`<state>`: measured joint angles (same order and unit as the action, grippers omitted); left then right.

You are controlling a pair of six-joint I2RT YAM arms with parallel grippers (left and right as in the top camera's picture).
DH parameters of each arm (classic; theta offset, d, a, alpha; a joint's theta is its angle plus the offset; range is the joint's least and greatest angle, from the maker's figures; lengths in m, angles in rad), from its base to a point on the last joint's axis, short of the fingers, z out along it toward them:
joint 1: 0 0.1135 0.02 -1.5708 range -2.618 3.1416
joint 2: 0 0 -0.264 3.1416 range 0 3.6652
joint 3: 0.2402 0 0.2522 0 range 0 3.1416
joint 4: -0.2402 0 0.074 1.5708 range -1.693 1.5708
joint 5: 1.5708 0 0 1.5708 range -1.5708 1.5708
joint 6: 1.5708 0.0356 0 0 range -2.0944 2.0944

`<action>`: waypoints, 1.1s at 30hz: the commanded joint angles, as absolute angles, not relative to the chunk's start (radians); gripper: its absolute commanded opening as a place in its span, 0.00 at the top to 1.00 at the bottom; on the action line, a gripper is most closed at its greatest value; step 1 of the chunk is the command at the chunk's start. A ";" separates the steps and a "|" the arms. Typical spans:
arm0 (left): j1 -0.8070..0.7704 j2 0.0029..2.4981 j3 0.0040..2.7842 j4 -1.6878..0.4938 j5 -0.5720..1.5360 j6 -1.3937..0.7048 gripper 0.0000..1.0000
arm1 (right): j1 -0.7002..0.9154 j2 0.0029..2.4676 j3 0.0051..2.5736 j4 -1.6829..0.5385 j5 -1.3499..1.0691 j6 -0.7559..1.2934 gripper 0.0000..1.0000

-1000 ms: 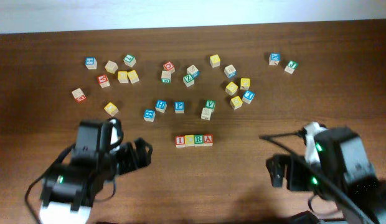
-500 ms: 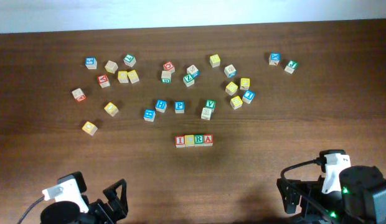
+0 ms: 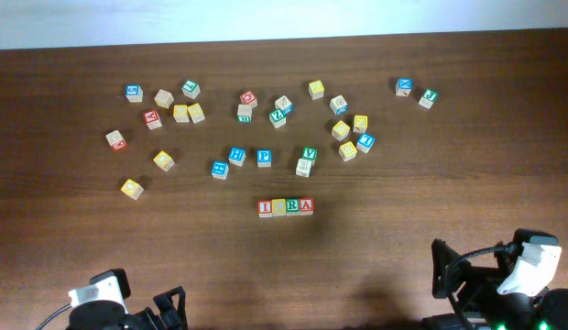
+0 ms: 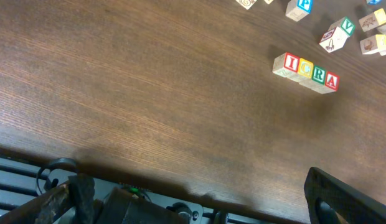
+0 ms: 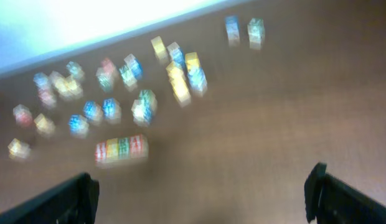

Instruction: Spell out ICRA

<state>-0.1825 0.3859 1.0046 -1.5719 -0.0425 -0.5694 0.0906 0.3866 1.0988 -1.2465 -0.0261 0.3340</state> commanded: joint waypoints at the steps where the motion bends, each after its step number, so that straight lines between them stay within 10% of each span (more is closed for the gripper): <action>1: -0.180 0.382 1.009 -1.574 -0.057 -0.579 0.01 | 0.069 0.270 0.918 -1.103 -0.030 0.231 0.02; 21: -0.180 0.382 1.009 -1.574 -0.057 -0.579 0.01 | 0.051 0.003 0.062 -0.007 -0.162 0.194 0.02; 33: -0.180 0.382 1.009 -1.574 -0.057 -0.579 0.01 | 0.051 0.003 0.006 -0.075 -0.066 0.191 0.02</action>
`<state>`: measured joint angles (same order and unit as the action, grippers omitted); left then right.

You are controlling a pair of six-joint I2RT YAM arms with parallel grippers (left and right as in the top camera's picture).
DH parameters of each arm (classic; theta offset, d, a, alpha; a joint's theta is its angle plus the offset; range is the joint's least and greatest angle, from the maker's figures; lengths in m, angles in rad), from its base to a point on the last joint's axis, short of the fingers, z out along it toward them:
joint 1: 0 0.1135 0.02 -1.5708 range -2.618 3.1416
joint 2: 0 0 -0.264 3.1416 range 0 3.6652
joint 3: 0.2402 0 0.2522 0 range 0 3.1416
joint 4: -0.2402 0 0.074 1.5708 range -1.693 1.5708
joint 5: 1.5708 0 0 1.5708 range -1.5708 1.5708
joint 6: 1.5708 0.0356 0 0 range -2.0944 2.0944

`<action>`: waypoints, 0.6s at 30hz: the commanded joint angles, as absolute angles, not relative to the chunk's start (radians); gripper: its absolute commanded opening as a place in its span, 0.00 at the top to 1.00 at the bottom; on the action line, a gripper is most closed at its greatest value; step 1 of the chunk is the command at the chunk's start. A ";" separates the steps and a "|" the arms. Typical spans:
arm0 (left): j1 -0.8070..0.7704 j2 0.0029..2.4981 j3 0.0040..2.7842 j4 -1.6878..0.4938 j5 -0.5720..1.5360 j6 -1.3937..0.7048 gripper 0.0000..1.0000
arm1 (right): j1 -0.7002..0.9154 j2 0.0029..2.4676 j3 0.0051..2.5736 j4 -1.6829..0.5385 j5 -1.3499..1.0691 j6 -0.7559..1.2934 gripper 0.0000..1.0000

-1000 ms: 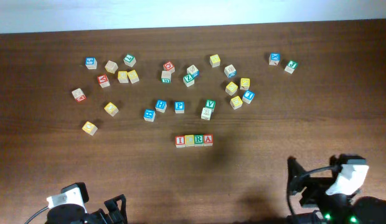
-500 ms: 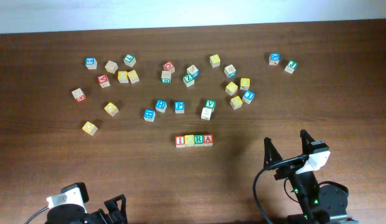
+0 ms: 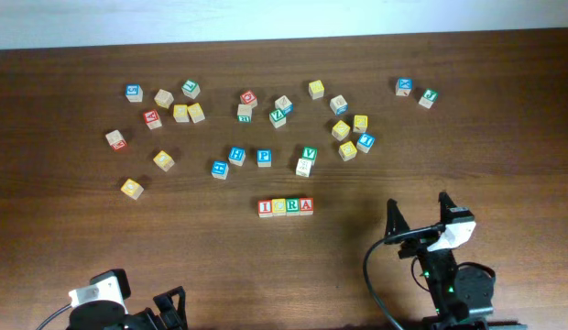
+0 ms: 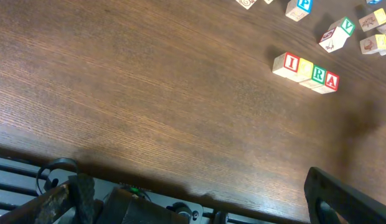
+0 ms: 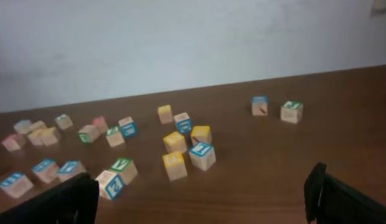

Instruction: Spell out ICRA

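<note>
Four wooden letter blocks stand touching in a row (image 3: 286, 206) at the table's middle front, reading I, C, R, A from left to right. The left wrist view also shows the row (image 4: 305, 71), at upper right. My right gripper (image 3: 418, 213) is open and empty, to the right of the row and nearer the front. In the right wrist view the right gripper (image 5: 202, 205) faces the scattered blocks and the wall, and the row is out of view. My left gripper (image 3: 171, 301) is open and empty at the front left edge. In its own view the left gripper (image 4: 199, 208) has its fingers wide apart.
Several loose letter blocks lie scattered across the back half of the table (image 3: 504, 156). Closest behind the row are a green V block (image 3: 309, 152) and a blue P block (image 3: 264, 157). Two blocks (image 3: 416, 92) sit at the far right. A grey rail (image 4: 180, 211) runs under the front edge.
My right arm was at the front right corner and is now further left and in over the table. Its camera now looks level at the far blocks. The left arm and the row have not moved.
</note>
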<state>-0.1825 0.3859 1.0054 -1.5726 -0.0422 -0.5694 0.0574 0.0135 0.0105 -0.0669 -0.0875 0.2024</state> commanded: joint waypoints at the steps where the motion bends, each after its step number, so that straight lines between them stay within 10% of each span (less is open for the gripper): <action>1: -0.180 0.382 1.009 -1.574 -0.057 -0.579 0.01 | 0.051 0.003 0.006 -0.076 -0.060 0.191 0.02; 18: -0.180 0.382 1.009 -1.574 -0.057 -0.579 0.01 | 0.019 0.003 0.006 -0.083 -0.014 -0.009 0.02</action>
